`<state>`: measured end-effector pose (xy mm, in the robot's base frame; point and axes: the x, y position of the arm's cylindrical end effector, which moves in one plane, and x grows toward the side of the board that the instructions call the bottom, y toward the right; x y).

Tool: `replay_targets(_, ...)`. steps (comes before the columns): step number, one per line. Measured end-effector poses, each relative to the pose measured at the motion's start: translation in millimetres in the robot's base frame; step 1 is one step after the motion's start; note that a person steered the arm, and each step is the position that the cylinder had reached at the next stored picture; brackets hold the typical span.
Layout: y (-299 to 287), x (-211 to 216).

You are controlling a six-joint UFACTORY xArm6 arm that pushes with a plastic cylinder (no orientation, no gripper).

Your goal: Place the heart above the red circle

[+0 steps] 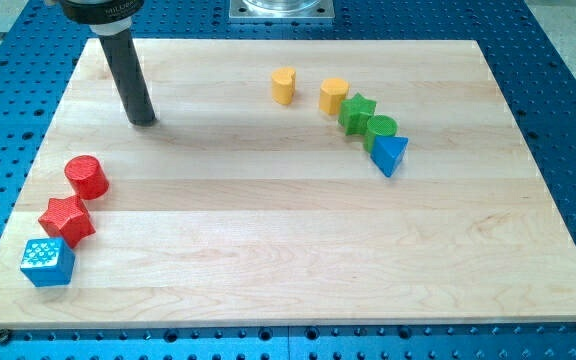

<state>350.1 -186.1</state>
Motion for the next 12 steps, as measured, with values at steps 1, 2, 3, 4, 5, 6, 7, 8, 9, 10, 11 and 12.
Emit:
replay_targets(1,10,6)
replay_targets(2,10,6)
replay_targets(3,10,6)
replay_targets(4,12,-2)
replay_targets(5,12,-2)
replay_targets(6,5,-4)
replay_targets(7,34,-16)
replay_targets(8,132,-50)
replay_targets(9,210,-109)
replay_targets(10,211,-117)
replay_targets(11,252,-96)
replay_targets(12,302,-96)
